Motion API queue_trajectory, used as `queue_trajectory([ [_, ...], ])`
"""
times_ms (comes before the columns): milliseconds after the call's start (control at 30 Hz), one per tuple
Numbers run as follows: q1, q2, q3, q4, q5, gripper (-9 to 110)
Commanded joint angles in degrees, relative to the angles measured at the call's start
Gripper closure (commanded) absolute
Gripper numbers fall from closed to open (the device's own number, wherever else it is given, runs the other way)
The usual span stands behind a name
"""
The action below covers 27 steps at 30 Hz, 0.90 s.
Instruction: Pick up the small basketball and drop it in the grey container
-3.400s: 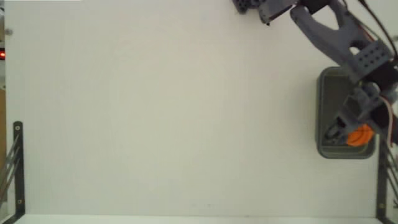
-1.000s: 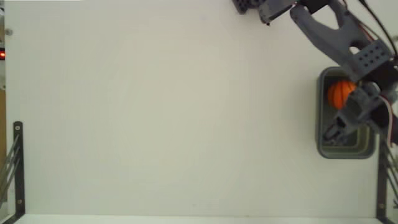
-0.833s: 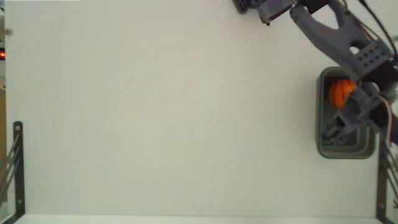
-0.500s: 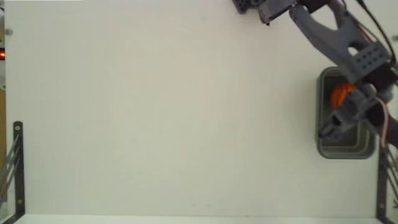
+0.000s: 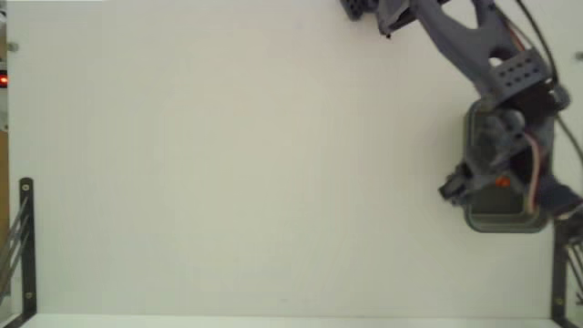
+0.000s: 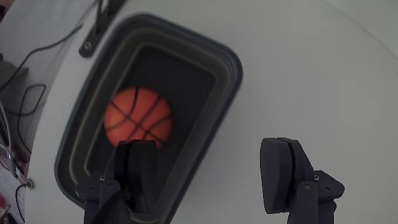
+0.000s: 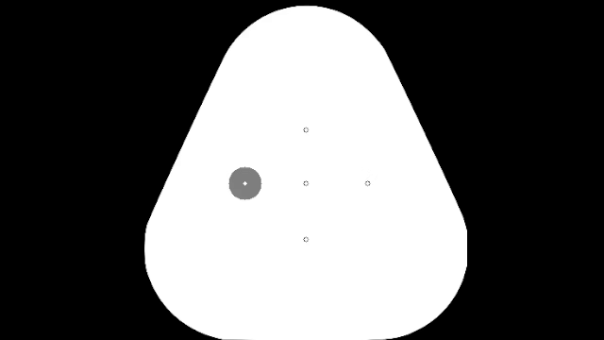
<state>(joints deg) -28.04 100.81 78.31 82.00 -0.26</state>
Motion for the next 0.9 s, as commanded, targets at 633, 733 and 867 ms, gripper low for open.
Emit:
queue_trajectory([
  [633, 13.53, 22.29, 17.37, -0.14, 0.26, -9],
  [733, 15.37, 24.7, 19.77, -0.13, 0.26, -9],
  [867, 17.61, 27.64, 22.68, -0.11, 0.26, -9],
])
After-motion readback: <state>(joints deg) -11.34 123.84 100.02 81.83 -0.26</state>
